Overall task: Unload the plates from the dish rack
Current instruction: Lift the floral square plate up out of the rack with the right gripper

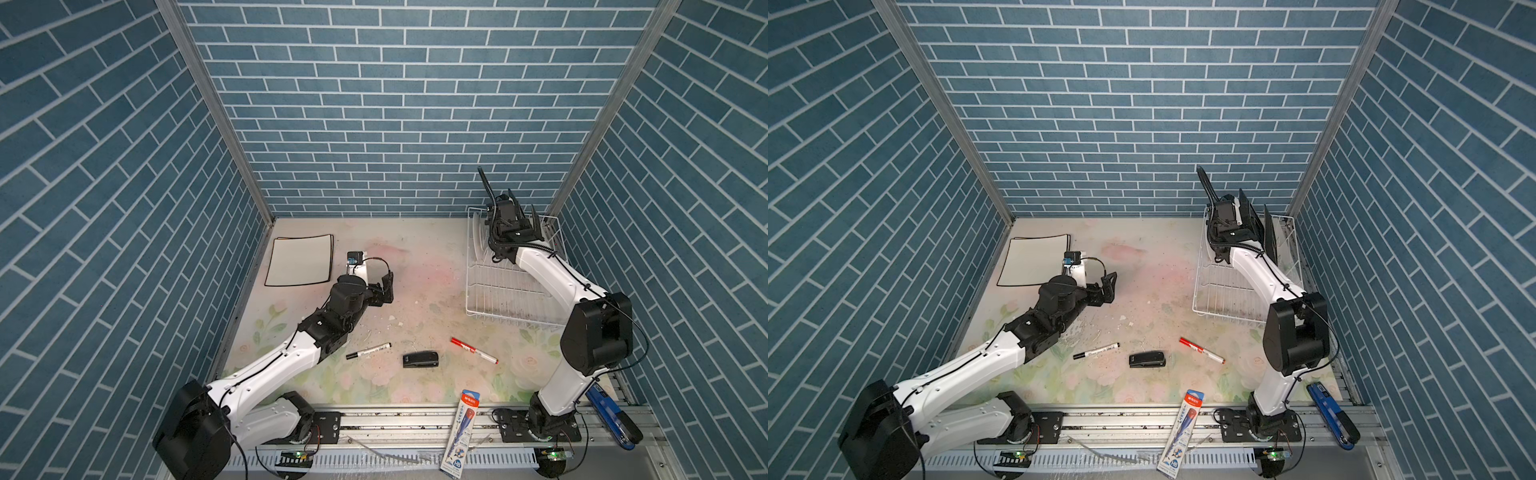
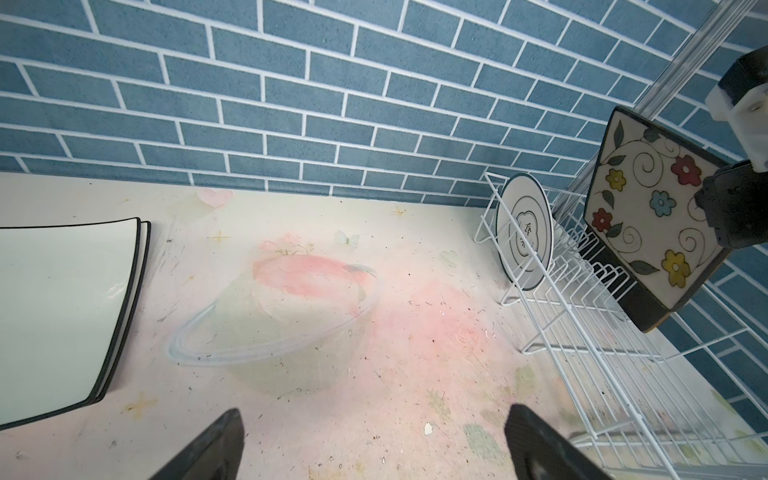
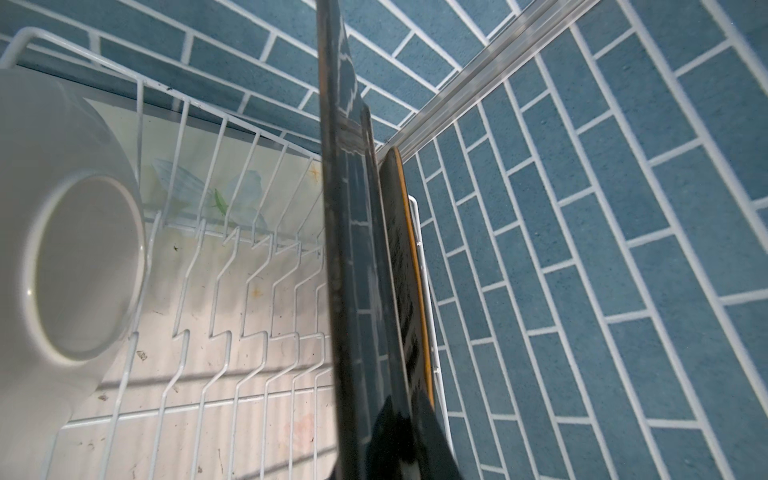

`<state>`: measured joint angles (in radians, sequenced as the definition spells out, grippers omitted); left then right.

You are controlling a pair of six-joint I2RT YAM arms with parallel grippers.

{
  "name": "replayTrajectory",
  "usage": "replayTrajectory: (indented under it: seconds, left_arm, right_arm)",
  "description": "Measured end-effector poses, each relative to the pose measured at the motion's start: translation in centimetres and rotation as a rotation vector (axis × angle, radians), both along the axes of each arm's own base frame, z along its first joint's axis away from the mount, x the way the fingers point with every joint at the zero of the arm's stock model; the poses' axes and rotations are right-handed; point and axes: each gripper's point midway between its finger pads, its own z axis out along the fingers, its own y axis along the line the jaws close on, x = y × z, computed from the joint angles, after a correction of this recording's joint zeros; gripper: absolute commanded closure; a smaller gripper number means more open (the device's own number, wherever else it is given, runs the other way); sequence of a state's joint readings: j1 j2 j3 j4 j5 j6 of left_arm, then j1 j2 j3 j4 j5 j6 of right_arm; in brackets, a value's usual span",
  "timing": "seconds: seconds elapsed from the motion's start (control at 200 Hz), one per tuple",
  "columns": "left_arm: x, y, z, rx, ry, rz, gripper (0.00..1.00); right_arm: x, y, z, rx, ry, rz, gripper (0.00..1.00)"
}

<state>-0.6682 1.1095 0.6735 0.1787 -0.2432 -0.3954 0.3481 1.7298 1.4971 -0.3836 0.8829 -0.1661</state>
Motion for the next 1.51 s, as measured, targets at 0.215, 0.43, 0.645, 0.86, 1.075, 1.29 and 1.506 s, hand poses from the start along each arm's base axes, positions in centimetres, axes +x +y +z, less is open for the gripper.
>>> replayTrajectory:
  seconds: [0.215,0.43,0.645,0.86,1.075,1.29,1.506]
  left_arm:
    - [0.0,0.0,-0.1,0.002,0.002,0.0,0.0]
    - [0.0,0.1,0.0,0.0,0.0,0.003,0.0]
    - [-0.1,0.3,0.2,-0.017,-0.001,0.011,0.0]
    - [-0.2,0.3,0.0,-0.017,0.006,0.013,0.0]
    - [-0.2,0.4,-0.1,-0.015,0.008,0.014,0.0]
    - [-0.4,0.6,-0.1,-0.012,0.011,0.014,0.0]
    - [-0.5,0.6,0.0,-0.012,0.012,0.014,0.0]
  right_arm:
    - [-0.1,1.0,0.1,0.001,-0.004,0.021,1.0]
    - [-0.2,2.1,0.3,-0.008,-0.001,0.048,1.0]
    - [-0.8,3.1,1.3,-0.028,-0.009,0.081,1.0]
    - [-1.3,4.1,3.3,-0.039,-0.053,0.106,1.0]
    - [-1.6,5.0,4.6,-0.058,-0.079,0.13,1.0]
    - [-2.1,6.8,6.2,-0.08,-0.109,0.182,1.0]
    - [-2.8,8.7,8.5,-0.099,-0.163,0.237,1.0]
